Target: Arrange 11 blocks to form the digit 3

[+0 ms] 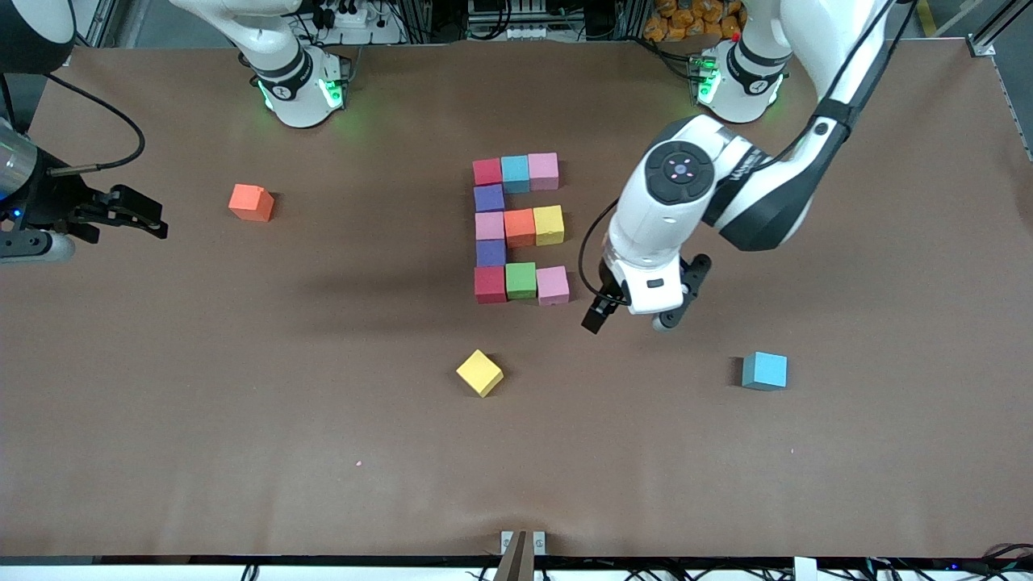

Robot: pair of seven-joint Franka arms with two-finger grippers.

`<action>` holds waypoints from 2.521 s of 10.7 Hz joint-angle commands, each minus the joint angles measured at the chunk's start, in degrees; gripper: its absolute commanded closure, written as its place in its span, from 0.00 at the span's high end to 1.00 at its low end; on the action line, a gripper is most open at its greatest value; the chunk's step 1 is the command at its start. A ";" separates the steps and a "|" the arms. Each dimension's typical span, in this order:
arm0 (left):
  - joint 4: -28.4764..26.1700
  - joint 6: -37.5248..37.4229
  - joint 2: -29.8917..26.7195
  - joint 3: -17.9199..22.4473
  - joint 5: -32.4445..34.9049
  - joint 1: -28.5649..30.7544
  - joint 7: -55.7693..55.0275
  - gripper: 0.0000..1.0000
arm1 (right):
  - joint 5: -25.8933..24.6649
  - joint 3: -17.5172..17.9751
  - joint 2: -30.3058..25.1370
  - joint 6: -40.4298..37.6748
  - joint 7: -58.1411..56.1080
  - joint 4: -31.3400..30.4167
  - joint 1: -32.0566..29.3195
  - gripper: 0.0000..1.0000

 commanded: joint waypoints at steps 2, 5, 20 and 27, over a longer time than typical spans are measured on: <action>0.62 -7.41 -5.65 -0.54 0.59 5.34 18.97 1.00 | 0.10 0.61 -0.30 0.26 0.30 -0.21 -1.28 1.00; 0.71 -12.86 -11.36 -0.63 -2.21 11.23 39.85 1.00 | 0.19 0.61 -0.30 0.26 0.21 -0.21 -1.46 1.00; -0.60 -24.65 -26.94 22.05 -14.53 6.67 80.09 1.00 | 0.28 0.61 -0.22 0.34 0.21 -0.13 -1.55 1.00; -3.16 -24.65 -30.54 25.12 -15.41 6.06 82.48 1.00 | 0.28 0.61 -0.22 0.34 0.21 -0.21 -1.55 1.00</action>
